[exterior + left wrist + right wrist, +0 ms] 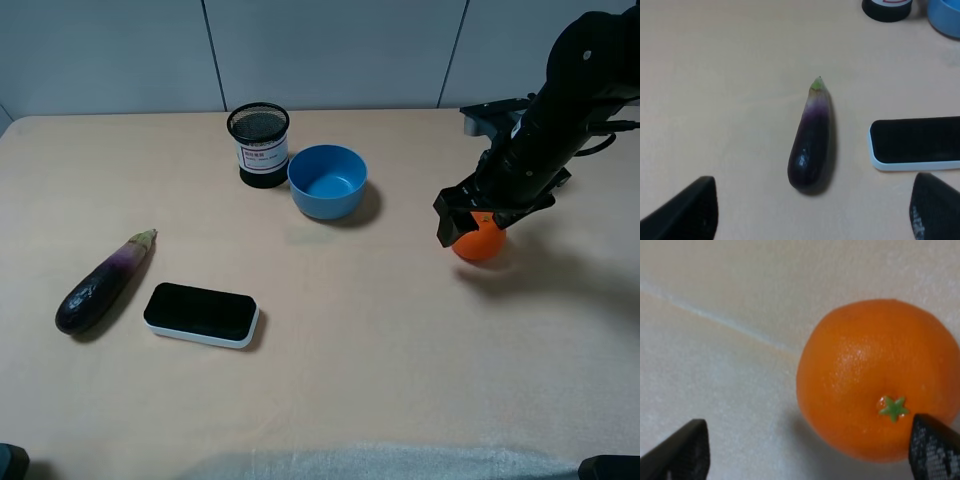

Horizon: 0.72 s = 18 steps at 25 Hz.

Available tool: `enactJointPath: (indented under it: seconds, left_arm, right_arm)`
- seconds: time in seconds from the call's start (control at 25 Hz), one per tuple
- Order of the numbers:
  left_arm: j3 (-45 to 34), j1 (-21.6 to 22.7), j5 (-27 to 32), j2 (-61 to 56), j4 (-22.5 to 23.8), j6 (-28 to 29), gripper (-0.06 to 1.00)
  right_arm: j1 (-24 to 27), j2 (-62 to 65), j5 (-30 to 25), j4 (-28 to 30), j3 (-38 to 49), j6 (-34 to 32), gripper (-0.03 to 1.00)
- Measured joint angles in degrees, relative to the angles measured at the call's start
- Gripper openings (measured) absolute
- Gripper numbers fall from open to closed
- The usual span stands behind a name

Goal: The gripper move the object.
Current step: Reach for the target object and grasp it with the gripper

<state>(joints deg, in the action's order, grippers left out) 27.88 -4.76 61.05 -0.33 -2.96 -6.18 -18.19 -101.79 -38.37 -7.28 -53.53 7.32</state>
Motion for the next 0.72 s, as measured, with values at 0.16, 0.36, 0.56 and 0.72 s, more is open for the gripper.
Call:
enactJointPath:
  seconds: [0.16, 0.36, 0.56, 0.72]
  left_arm:
    - [0.0, 0.0, 0.0, 0.0, 0.0, 0.0, 0.77]
    - [0.0, 0.0, 0.0, 0.0, 0.0, 0.0, 0.77]
    - [0.0, 0.0, 0.0, 0.0, 0.0, 0.0, 0.77]
    - [0.0, 0.0, 0.0, 0.0, 0.0, 0.0, 0.77]
  right_arm:
    - [0.0, -0.2, 0.0, 1.2, -0.5, 0.0, 0.61]
    - [0.0, -0.8, -0.1, 1.9, -1.8, 0.0, 0.61]
    - [0.0, -1.3, -0.7, 2.8, -3.6, 0.0, 0.61]
    - [0.0, -1.3, -1.5, 3.5, -4.4, 0.0, 0.61]
